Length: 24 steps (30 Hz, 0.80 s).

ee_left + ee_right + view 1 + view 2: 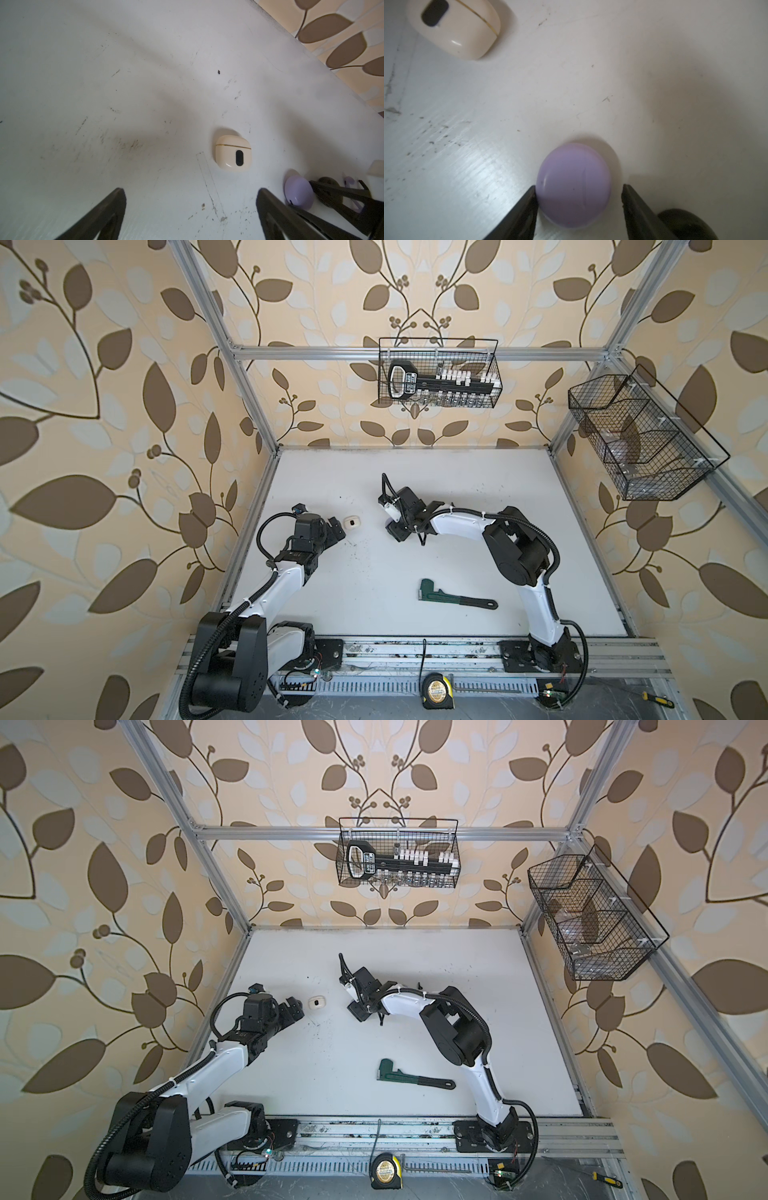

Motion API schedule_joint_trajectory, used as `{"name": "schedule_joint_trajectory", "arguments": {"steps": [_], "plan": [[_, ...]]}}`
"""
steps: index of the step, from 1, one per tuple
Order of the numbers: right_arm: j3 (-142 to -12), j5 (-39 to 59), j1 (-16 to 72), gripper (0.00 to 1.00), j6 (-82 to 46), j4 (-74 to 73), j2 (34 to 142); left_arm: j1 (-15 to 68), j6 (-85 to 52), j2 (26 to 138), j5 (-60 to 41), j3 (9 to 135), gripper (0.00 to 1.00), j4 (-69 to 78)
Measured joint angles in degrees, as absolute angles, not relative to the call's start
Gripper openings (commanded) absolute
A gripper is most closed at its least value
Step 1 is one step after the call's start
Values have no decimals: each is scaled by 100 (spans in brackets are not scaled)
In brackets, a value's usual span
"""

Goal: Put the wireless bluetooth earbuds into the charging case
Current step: 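Close the right gripper on the lilac round case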

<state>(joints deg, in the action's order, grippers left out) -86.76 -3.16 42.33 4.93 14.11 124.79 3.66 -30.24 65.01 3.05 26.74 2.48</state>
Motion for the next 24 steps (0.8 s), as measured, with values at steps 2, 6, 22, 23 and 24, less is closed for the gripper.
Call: {"name": "schedule_joint_trajectory", "arguments": {"steps": [2,6,22,23,24], "plan": [[-8739,-307,4209,64,495,1406,12527,366,-3024,6539,305,2674,99,279],[-8799,-266,4206,63,497,1396,12571,366,-3022,6663,305,2674,99,301],[-8624,-183,4139,42,558,1275,12468,366,-2945,6632,115,2676,95,333],[-8499,-189,4125,42,565,1238,12379,366,-2915,6580,-1,2683,95,333],[-8313,-180,4115,41,572,1177,12239,366,-2882,6497,-132,2711,95,318]]}}
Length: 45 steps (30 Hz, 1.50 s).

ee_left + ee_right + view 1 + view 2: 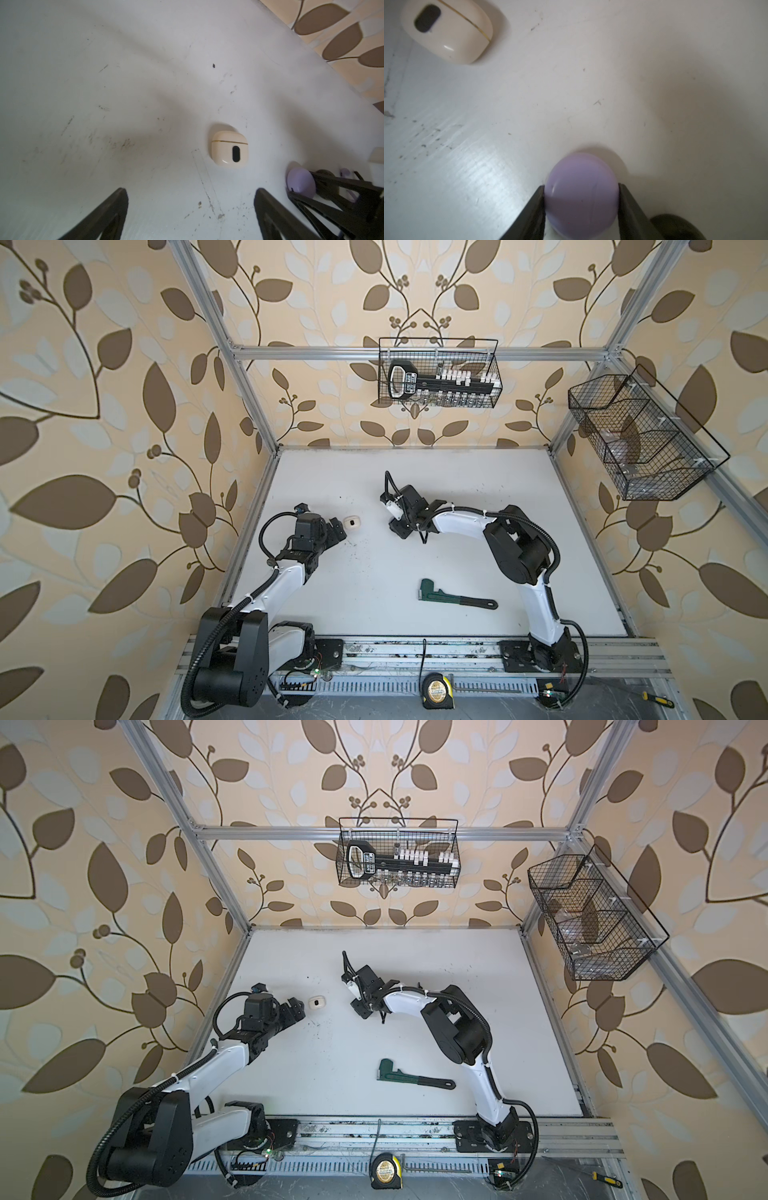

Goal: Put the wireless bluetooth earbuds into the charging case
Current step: 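Lift the lilac case toward the left gripper while the left gripper rises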

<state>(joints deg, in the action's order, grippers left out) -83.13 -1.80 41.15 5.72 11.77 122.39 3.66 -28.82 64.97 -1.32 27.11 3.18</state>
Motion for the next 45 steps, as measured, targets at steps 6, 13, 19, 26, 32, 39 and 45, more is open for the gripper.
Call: {"name": "schedule_joint_trajectory", "arguments": {"steps": [6,13,19,26,32,39,45], "plan": [[-6796,-95,4088,33,685,633,10492,366,-2788,5944,-1142,3496,94,318],[-5441,-631,4593,28,1151,-652,8377,384,-2700,5710,-3146,3837,91,1232],[-4757,-860,5030,24,1715,-1284,7717,1085,-2283,5870,-4145,3776,85,1339],[-4571,-1293,5181,20,2185,-1920,7601,1691,-1621,5522,-4421,3616,81,1173],[-4182,-1669,5446,19,2558,-2587,7540,1693,-1441,5288,-4469,3553,73,1179],[-3975,-1765,5693,19,2912,-3037,7312,1699,-1365,5306,-4493,3553,70,1177],[-3972,-1785,5887,19,3100,-3271,7168,1806,-1343,5352,-4604,3553,68,1166]]}}
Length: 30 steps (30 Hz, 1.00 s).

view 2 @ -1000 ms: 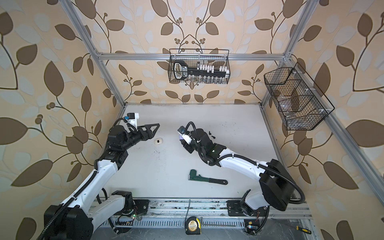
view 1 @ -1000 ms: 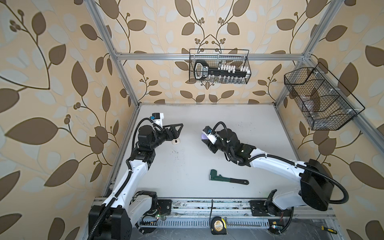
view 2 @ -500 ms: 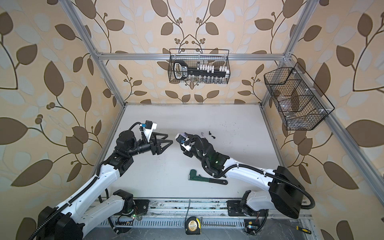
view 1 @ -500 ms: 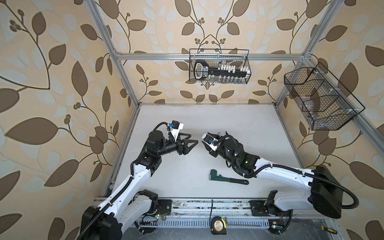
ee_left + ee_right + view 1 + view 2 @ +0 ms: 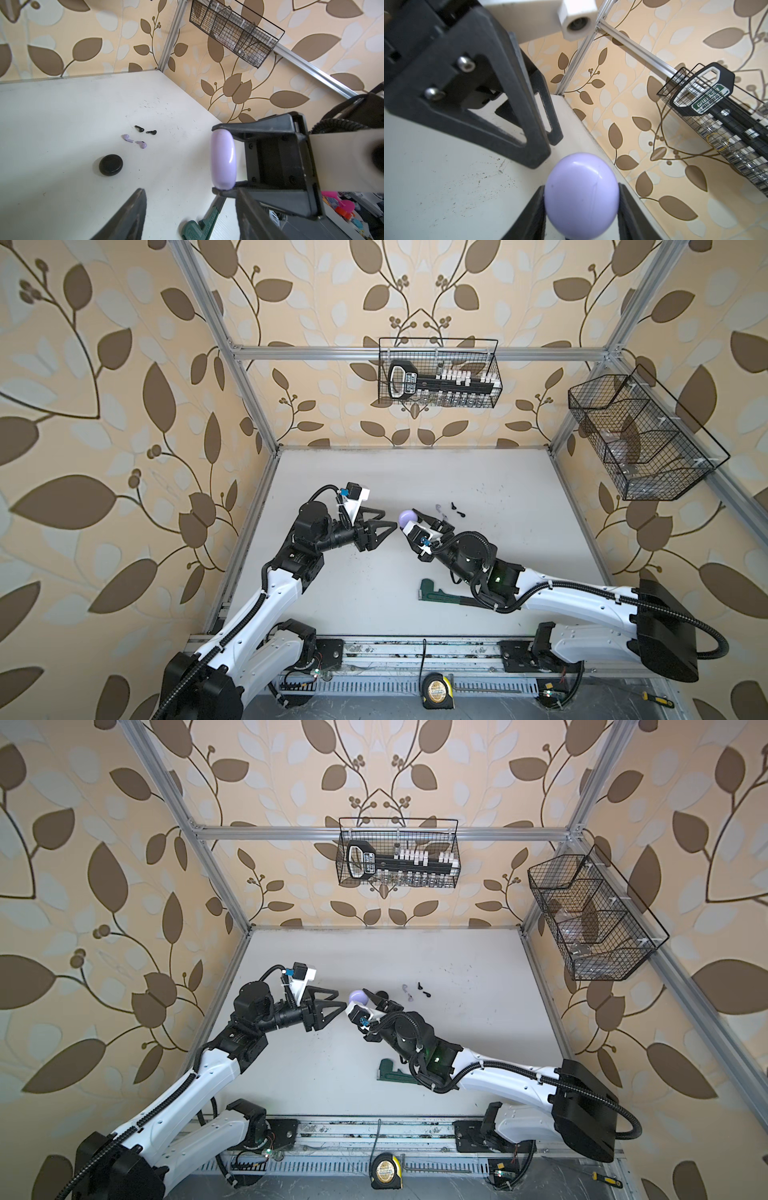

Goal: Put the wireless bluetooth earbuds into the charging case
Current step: 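Lift the lilac case toward the left gripper while the left gripper rises, then close the left gripper on the lilac case held by the right gripper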

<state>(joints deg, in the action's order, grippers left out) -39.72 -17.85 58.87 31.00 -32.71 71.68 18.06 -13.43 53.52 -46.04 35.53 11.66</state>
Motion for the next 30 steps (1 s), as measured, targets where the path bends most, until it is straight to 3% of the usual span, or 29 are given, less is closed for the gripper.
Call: {"name": "schedule_joint_trajectory", "arguments": {"steps": [17,30], "plan": [[-3966,-1999,6112,18,3420,-3310,7223,2071,-1070,5395,-4783,3553,49,1122],[-3966,-1997,6130,16,3754,-3420,7505,2121,-1011,5535,-4803,3553,50,1024]]}}
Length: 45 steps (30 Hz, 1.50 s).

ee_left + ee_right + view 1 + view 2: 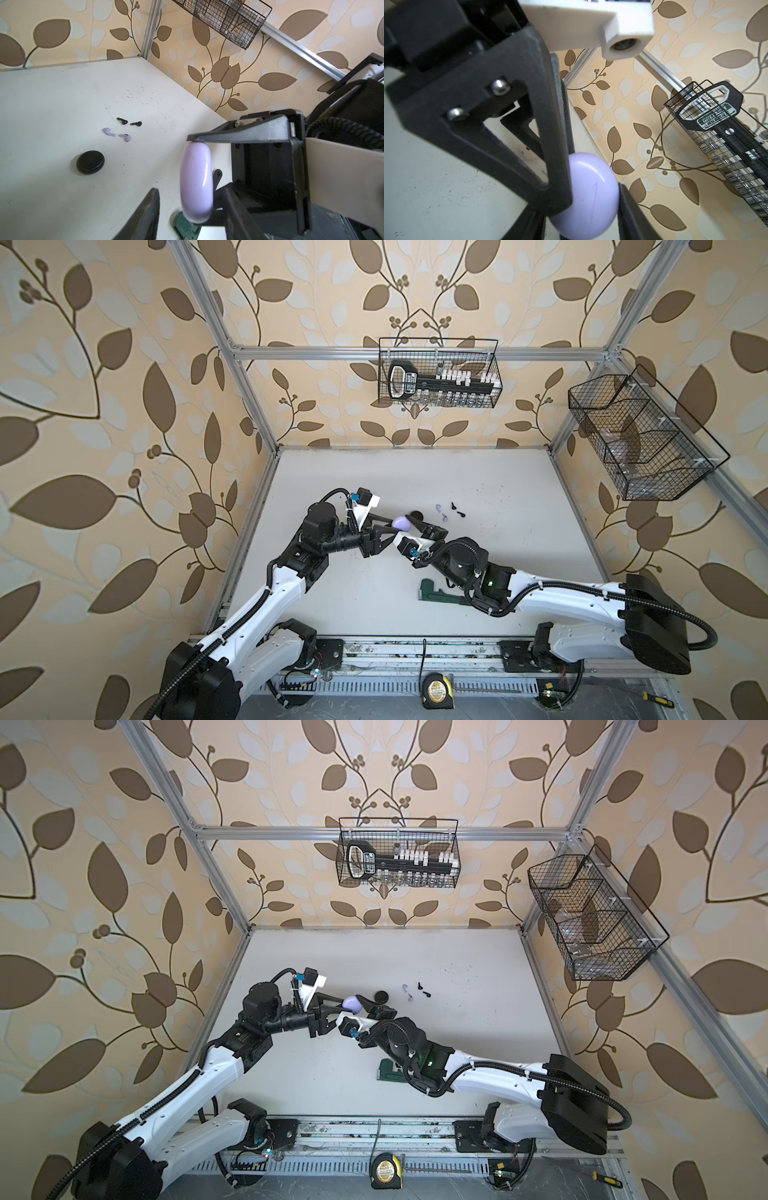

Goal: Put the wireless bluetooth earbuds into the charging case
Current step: 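Close the left gripper on the lilac case held by the right gripper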

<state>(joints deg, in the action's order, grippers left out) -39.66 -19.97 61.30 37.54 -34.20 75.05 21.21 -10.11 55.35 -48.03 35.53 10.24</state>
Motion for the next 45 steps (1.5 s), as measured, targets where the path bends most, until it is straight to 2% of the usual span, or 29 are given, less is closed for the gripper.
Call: {"name": "schedule_joint_trajectory", "arguments": {"steps": [21,25,32,37,38,42,43,45], "plan": [[-3966,-1994,6145,16,3887,-3352,7542,2257,-873,5669,-4904,3599,45,928],[-3966,-1994,6163,16,3907,-3317,7564,2274,-825,5706,-4917,3607,40,867],[-3968,-2001,6200,16,3927,-3312,7564,2290,-766,5712,-4834,3636,21,788],[-3968,-2043,6213,17,3946,-3299,7564,2296,-781,5712,-4801,3649,12,749],[-3968,-2049,6215,21,3946,-3297,7564,2296,-781,5712,-4801,3649,9,746],[-3968,-2060,6224,52,3920,-3284,7564,2296,-777,5710,-4799,3649,1,744],[-3968,-2056,6224,57,3896,-3275,7561,2300,-775,5706,-4794,3649,0,735],[-3968,-1997,6226,61,3809,-3227,7513,2333,-733,5688,-4781,3642,0,727]]}}
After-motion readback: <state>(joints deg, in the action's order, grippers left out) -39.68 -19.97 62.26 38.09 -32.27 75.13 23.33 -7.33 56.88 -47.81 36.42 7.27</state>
